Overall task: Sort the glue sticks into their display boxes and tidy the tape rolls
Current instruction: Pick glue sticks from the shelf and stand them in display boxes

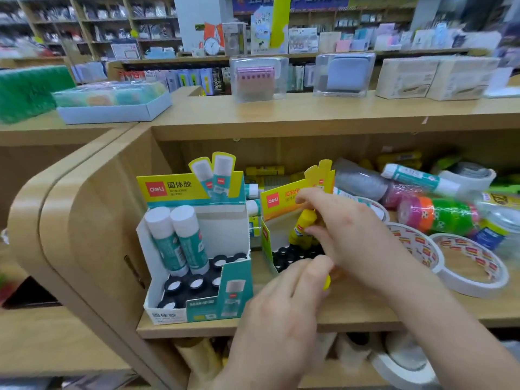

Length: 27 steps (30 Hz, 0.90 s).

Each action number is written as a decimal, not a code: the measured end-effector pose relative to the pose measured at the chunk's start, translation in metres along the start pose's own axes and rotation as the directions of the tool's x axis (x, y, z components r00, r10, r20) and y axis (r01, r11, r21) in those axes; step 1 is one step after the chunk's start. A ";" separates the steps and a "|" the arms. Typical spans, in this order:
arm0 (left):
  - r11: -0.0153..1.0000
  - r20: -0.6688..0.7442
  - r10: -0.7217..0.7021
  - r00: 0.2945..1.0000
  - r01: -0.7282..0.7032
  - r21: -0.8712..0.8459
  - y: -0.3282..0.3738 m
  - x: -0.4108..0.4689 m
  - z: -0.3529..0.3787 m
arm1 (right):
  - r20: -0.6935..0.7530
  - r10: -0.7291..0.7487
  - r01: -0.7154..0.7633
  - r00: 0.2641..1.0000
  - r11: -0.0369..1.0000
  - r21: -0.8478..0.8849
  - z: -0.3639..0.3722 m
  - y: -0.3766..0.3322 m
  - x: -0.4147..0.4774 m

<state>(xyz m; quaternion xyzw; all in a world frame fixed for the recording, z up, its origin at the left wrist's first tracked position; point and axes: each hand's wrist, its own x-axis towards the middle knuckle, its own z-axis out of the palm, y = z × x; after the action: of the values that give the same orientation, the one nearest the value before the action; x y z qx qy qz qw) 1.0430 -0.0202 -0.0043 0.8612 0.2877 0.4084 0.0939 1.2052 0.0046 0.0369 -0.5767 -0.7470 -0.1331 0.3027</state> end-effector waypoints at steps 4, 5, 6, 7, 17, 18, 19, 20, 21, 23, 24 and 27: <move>1.000 -0.015 0.005 1.000 -0.005 0.009 0.000 0.000 -0.001 | 0.016 -0.060 0.061 0.998 0.996 -0.070 0.002 0.000 0.003; 1.000 -0.017 0.006 1.000 -0.006 0.017 0.000 0.000 -0.001 | 0.014 -0.071 0.071 0.997 0.994 -0.078 0.002 0.001 0.003; 1.000 -0.018 0.003 1.000 -0.003 0.026 -0.001 0.000 -0.001 | 0.006 -0.076 0.077 0.997 0.994 -0.075 0.003 0.002 0.005; 0.999 -0.021 -0.002 1.000 0.003 0.034 -0.001 0.000 -0.001 | -0.005 -0.084 0.084 0.996 0.994 -0.064 0.003 0.003 0.006; 0.996 -0.035 -0.084 0.996 0.086 0.030 0.000 0.001 0.000 | -0.021 -0.131 0.128 0.991 0.986 -0.106 0.004 0.009 0.017; 0.995 -0.041 -0.096 0.995 0.097 0.026 0.001 0.001 0.000 | -0.015 -0.134 0.132 0.991 0.986 -0.101 0.004 0.010 0.018; 0.994 -0.045 -0.104 0.994 0.105 0.017 0.001 0.001 0.000 | -0.008 -0.137 0.136 0.990 0.986 -0.094 0.004 0.010 0.017; 0.994 -0.049 -0.108 0.993 0.109 0.007 0.002 0.000 0.000 | -0.001 -0.135 0.134 0.991 0.987 -0.086 0.004 0.010 0.016; 0.993 -0.055 -0.114 0.992 0.114 -0.007 0.003 0.000 0.000 | 0.009 -0.123 0.124 0.992 0.989 -0.078 0.003 0.010 0.015; 0.988 -0.066 -0.150 0.987 0.147 -0.042 0.003 -0.002 0.001 | 0.031 -0.090 0.092 0.995 0.993 -0.072 0.003 0.010 0.010; 0.984 -0.072 -0.170 0.983 0.166 -0.060 0.003 -0.001 0.001 | 0.039 -0.077 0.080 0.996 0.994 -0.075 0.003 0.009 0.008; 0.985 -0.077 -0.173 0.982 0.172 -0.015 0.005 0.005 0.000 | 0.055 -0.085 0.092 0.995 0.988 -0.124 0.002 0.002 0.006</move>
<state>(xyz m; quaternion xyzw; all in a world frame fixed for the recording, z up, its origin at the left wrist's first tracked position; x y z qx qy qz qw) 1.0475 -0.0216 0.0008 0.8161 0.3629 0.4331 0.1213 1.2059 0.0112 0.0382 -0.5641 -0.7692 -0.1791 0.2409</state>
